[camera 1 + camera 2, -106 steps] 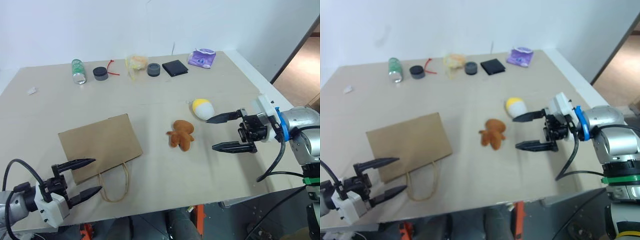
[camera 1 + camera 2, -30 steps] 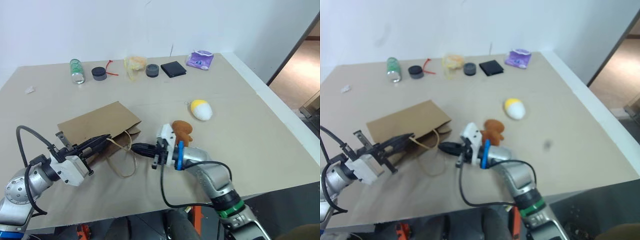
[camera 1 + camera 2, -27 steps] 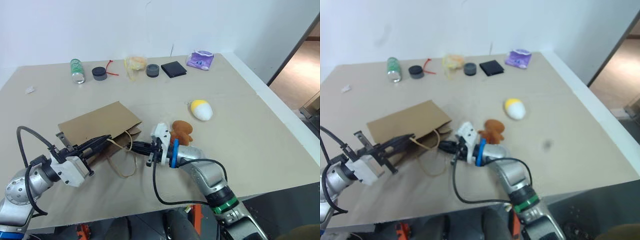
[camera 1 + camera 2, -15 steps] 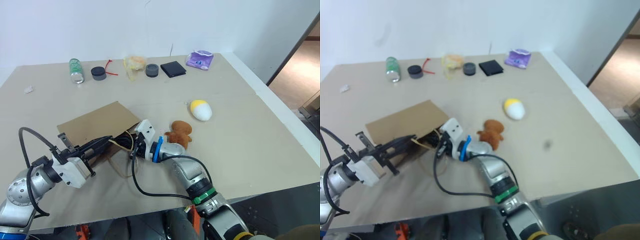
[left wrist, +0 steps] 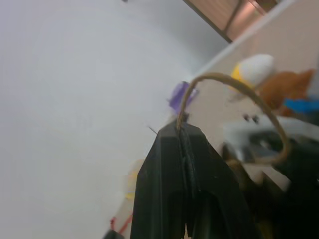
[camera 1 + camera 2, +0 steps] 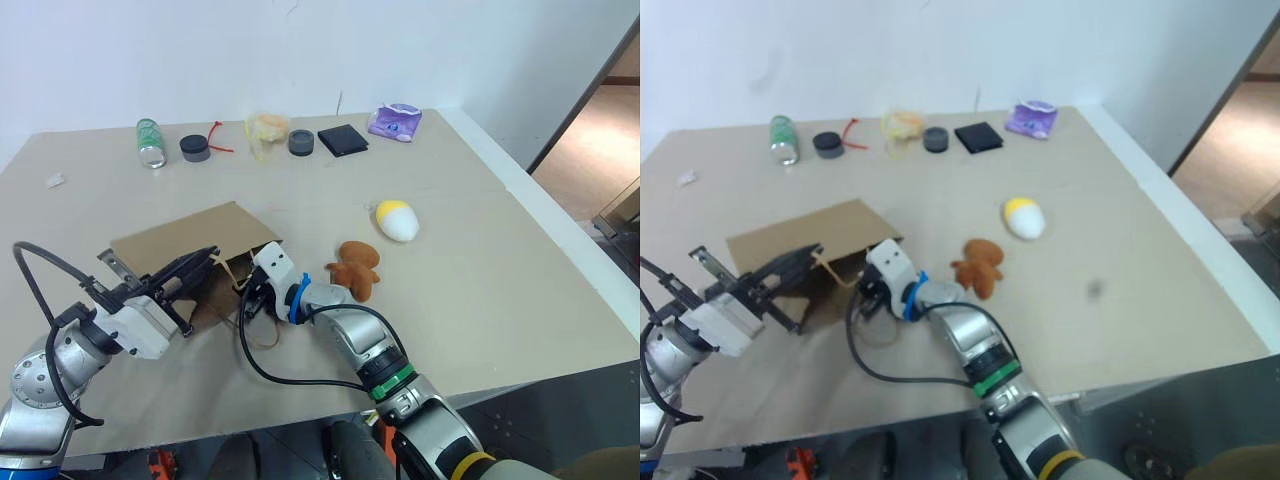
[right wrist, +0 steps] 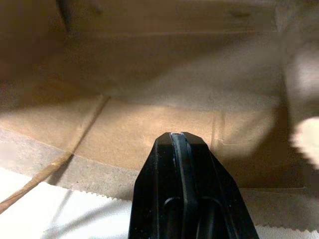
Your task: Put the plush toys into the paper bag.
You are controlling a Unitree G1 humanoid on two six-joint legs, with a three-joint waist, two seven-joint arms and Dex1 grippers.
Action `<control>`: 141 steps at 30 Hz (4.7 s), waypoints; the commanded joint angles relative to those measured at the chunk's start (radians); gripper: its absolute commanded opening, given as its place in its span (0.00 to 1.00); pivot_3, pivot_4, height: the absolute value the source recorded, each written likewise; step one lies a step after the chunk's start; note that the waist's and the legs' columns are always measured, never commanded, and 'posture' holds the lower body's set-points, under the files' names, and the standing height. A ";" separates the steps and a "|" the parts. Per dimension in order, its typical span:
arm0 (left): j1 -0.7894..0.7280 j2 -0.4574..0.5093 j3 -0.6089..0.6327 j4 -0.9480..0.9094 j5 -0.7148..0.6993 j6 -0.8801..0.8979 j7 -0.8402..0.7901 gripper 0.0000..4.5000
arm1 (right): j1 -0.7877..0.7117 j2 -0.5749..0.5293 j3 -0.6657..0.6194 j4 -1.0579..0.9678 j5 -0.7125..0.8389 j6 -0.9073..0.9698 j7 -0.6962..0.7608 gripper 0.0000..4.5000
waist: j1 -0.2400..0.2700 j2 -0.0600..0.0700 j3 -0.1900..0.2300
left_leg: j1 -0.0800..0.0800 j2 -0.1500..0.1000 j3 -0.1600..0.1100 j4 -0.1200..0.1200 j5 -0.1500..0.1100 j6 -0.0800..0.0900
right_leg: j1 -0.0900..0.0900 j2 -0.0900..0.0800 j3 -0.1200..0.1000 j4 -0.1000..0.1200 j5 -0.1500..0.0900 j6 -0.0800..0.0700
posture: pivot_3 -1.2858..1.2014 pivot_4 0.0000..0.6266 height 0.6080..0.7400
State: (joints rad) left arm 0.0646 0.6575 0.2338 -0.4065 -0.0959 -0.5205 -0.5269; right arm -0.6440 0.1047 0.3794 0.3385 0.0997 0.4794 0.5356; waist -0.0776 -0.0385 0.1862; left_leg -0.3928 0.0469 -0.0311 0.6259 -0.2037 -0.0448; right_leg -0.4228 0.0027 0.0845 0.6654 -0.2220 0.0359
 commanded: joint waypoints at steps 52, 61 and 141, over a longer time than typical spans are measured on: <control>0.030 -0.077 0.074 -0.151 0.075 0.123 0.068 0.00 | 0.006 -0.428 -0.312 -0.598 0.447 0.356 0.284 0.98 | 0.001 0.000 0.000 | -0.013 0.005 0.000 -0.003 0.000 0.000 | -0.016 0.008 0.002 0.000 0.002 -0.001 | 0.52 0.24 1.00; 0.030 -0.086 0.055 -0.129 0.083 0.100 0.062 0.00 | -0.130 -0.584 -0.324 -0.389 0.320 0.675 0.049 0.98 | -0.002 0.001 0.001 | -0.013 0.005 0.002 -0.004 0.000 0.000 | -0.017 0.008 0.006 0.000 0.004 -0.001 | 0.52 0.24 1.00; -0.006 -0.106 -0.002 -0.030 0.058 0.003 0.062 0.00 | -0.391 0.254 -0.330 0.100 0.562 0.247 -0.223 0.07 | -0.010 0.000 0.001 | -0.014 0.007 0.004 -0.003 0.000 0.001 | -0.018 0.011 0.008 0.000 0.006 0.000 | 0.52 0.24 1.00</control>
State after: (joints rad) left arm 0.0654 0.5550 0.2308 -0.4106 -0.0379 -0.5152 -0.4778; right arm -0.9658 0.1421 0.0445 0.4410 0.6296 0.7507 0.2953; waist -0.0877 -0.0383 0.1867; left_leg -0.4068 0.0537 -0.0273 0.6226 -0.2040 -0.0443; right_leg -0.4411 0.0133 0.0922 0.6650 -0.2161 0.0361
